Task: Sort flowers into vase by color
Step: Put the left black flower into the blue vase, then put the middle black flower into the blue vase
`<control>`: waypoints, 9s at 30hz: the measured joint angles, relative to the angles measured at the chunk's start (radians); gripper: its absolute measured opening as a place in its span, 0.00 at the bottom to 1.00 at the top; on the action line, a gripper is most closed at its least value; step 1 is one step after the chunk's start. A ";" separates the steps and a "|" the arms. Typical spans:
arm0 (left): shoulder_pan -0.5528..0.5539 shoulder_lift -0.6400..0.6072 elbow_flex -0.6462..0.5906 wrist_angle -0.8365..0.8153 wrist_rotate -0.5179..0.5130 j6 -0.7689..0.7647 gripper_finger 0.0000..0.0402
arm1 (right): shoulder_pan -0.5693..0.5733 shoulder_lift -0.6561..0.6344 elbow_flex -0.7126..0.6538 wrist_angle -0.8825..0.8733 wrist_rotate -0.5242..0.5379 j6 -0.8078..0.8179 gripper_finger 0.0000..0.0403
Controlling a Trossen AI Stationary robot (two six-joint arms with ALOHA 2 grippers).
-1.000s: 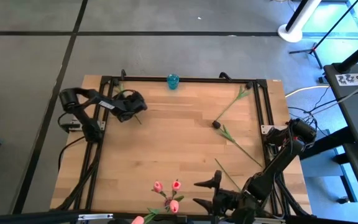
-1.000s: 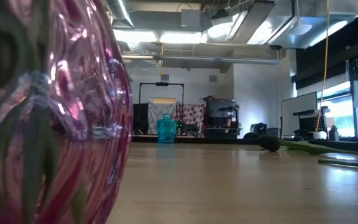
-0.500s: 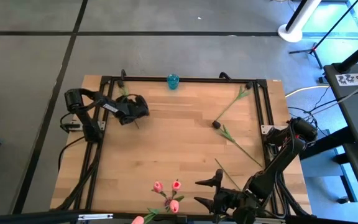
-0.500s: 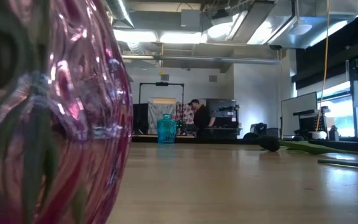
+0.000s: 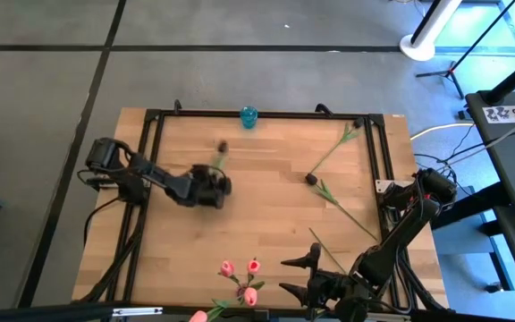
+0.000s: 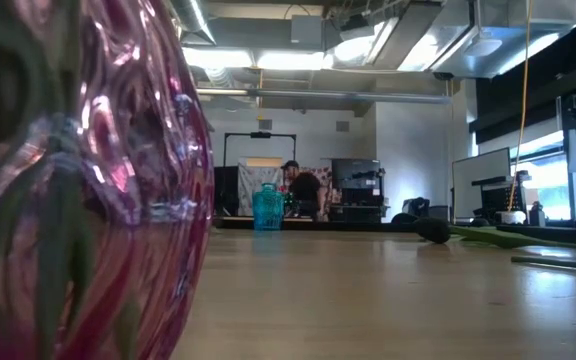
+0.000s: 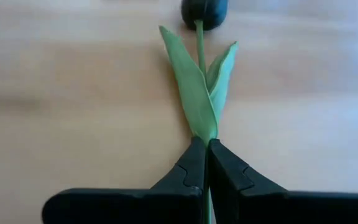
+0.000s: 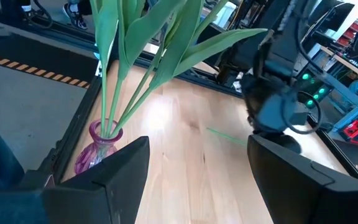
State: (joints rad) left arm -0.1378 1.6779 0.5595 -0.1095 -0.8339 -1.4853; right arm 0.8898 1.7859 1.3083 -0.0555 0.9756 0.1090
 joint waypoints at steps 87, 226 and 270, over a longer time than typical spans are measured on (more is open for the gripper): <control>-0.322 -0.488 0.033 0.648 0.074 1.303 0.27 | -0.593 -0.264 -0.488 1.049 -0.355 -0.301 0.02; -0.310 -0.711 -0.348 0.799 0.364 1.252 0.27 | -0.724 -0.342 -0.568 -0.752 -0.674 0.829 0.75; -0.149 -0.321 -0.094 1.045 0.375 1.454 0.27 | -0.809 -0.344 -0.451 0.799 -0.863 -0.092 0.01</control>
State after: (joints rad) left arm -0.2872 1.3567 0.4657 0.9357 -0.4590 -0.0315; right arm 0.0811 1.4414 0.8574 0.7435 0.1125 0.0172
